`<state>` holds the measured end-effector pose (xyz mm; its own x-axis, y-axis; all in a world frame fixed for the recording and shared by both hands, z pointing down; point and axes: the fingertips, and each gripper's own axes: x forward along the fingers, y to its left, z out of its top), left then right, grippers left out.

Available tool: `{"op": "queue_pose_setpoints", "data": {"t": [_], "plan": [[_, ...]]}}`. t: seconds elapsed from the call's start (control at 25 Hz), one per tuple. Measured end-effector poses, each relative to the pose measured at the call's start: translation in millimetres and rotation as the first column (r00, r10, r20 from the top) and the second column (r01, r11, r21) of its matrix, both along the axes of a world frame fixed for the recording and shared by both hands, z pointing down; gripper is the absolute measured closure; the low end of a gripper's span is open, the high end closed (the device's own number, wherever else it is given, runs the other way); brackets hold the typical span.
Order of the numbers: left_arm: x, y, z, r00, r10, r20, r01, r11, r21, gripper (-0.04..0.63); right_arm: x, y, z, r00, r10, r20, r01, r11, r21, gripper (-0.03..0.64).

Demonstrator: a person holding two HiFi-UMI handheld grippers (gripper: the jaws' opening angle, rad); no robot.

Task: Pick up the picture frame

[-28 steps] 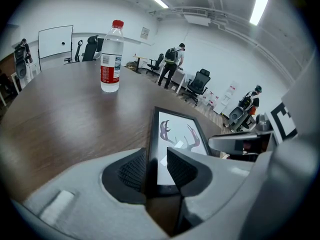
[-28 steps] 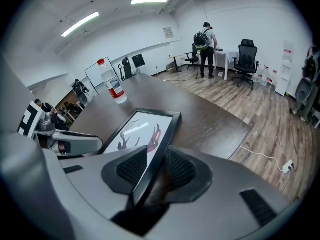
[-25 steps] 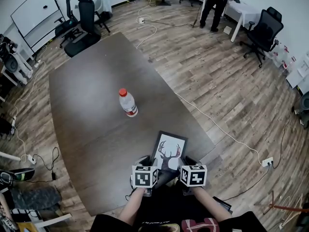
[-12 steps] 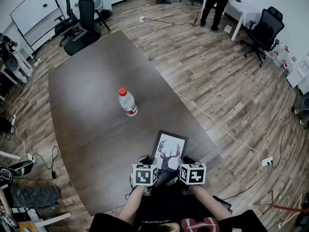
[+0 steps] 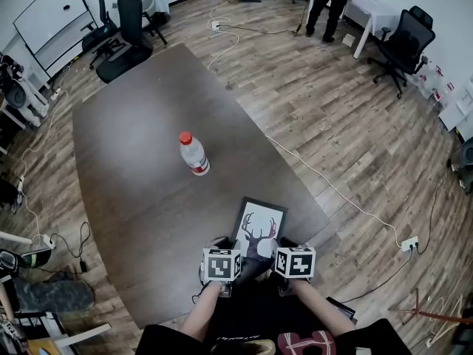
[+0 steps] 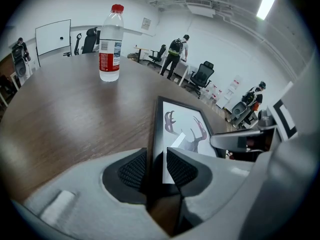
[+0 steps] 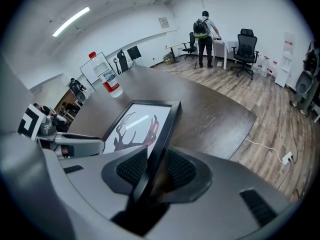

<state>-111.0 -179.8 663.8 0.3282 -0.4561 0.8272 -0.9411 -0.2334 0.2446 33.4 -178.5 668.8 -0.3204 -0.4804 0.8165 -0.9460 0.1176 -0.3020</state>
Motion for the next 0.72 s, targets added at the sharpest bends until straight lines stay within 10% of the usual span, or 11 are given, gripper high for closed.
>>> {"op": "queue_pose_setpoints", "data": {"t": [0.72], "plan": [[0.7,1.0,2.7,0.998,-0.049,-0.031,0.047,0.998,-0.052,0.495,-2.7,1.8,3.7,1.000,-0.006,-0.007,0.006,1.000,-0.011,0.505]]}}
